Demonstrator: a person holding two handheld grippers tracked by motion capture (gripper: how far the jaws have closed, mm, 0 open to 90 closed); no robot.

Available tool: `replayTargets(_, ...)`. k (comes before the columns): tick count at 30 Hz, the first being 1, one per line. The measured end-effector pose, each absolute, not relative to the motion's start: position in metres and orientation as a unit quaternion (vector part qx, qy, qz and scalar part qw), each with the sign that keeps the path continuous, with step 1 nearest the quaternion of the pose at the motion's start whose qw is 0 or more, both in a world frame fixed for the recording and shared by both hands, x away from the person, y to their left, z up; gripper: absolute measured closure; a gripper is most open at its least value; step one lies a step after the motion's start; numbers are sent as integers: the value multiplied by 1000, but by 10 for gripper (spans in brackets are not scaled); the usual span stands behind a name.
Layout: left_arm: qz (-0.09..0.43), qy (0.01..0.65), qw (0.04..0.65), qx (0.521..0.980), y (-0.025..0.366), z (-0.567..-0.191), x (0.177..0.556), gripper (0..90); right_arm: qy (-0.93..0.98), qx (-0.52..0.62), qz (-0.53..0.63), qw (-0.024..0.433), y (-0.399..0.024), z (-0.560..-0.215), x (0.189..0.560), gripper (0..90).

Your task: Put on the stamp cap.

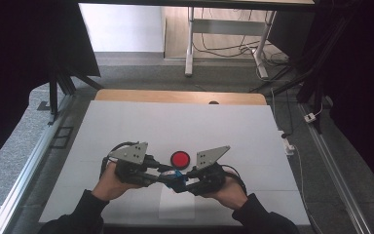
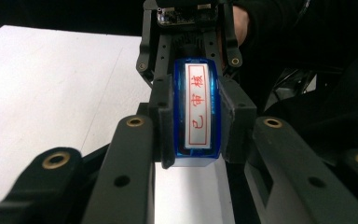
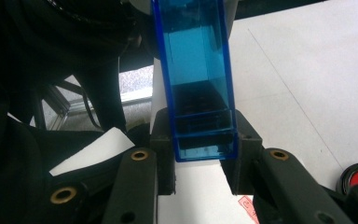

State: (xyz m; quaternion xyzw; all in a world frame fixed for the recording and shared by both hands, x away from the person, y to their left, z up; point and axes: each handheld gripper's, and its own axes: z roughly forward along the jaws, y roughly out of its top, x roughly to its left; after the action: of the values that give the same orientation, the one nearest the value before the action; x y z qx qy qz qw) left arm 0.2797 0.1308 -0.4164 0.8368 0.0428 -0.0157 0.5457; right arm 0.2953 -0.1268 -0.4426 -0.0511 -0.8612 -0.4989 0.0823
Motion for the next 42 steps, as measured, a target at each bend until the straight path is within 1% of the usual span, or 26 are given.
replayTargets(11, -32, 43, 568, 821, 132, -418, 281, 700, -857, -34, -509, 72, -128, -439, 293, 689)
replayTargets(22, -47, 52, 573, 817, 131, -424, 282, 701, -859, -26, -506, 72, -130, -440, 293, 689)
replayTargets(29, -35, 51, 564, 823, 130, -421, 283, 699, -859, -30, -506, 70, -130, -442, 294, 685)
replayTargets(37, -29, 64, 552, 831, 128, -422, 283, 699, -865, -45, -498, 45, -128, -443, 291, 644)
replayTargets(42, -22, 68, 541, 838, 126, -422, 282, 698, -863, -55, -501, 36, -129, -442, 291, 592)
